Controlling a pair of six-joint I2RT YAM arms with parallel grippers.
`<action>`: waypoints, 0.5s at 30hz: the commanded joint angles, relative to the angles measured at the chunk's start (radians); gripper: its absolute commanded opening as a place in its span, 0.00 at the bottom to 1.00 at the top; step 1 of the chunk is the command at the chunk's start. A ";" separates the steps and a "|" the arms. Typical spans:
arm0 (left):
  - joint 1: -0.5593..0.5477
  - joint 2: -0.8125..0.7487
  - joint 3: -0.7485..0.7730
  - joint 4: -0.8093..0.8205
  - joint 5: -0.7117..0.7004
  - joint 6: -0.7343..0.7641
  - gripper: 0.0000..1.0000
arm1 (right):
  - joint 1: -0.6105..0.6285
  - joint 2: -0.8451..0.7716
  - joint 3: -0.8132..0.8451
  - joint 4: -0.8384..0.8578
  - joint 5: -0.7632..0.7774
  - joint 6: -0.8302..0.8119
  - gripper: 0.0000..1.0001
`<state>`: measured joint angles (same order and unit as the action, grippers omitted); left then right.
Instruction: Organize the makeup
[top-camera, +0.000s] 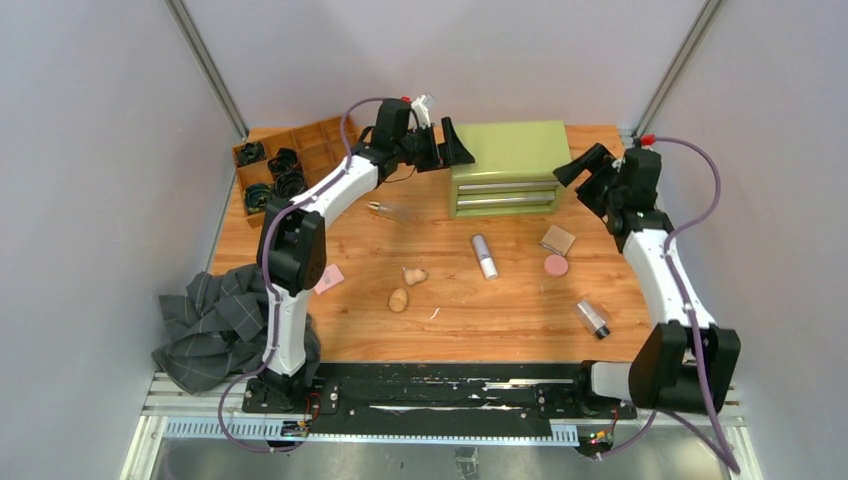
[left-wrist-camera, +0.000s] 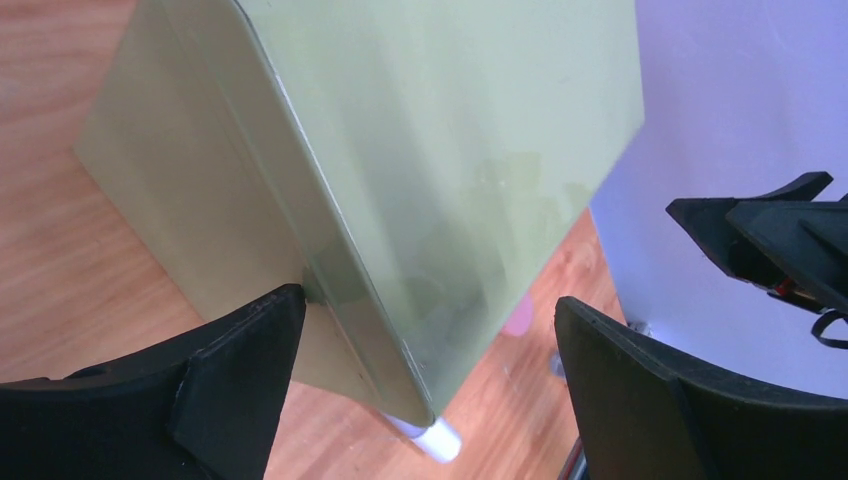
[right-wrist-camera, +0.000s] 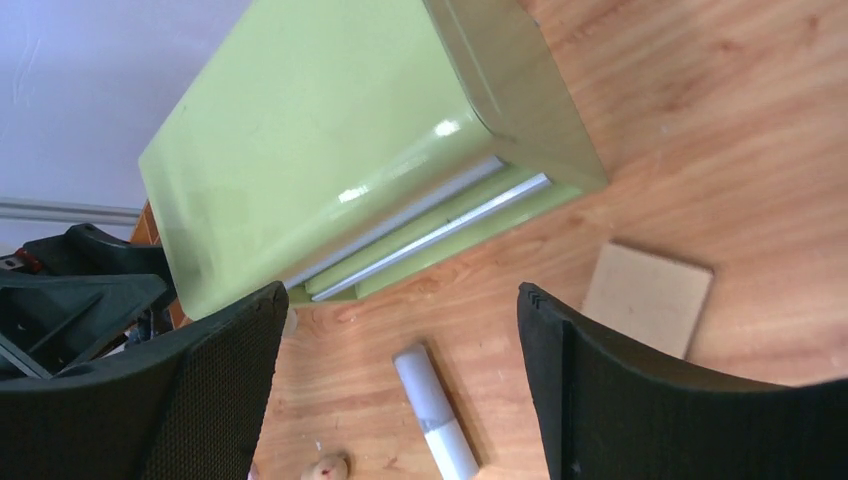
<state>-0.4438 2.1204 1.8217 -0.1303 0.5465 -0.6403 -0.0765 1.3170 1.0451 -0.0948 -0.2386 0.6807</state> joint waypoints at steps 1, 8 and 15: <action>-0.044 -0.106 -0.065 0.093 0.081 -0.039 0.98 | -0.049 -0.124 -0.138 -0.052 0.018 0.061 0.77; -0.106 -0.136 -0.106 0.031 0.010 0.005 0.98 | -0.051 -0.226 -0.447 0.279 -0.123 0.260 0.48; -0.105 -0.235 -0.125 -0.063 -0.116 0.088 0.98 | -0.047 -0.102 -0.462 0.419 -0.202 0.306 0.42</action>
<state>-0.5304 1.9972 1.6901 -0.1467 0.4767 -0.6186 -0.1169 1.1564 0.5507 0.1658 -0.3775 0.9356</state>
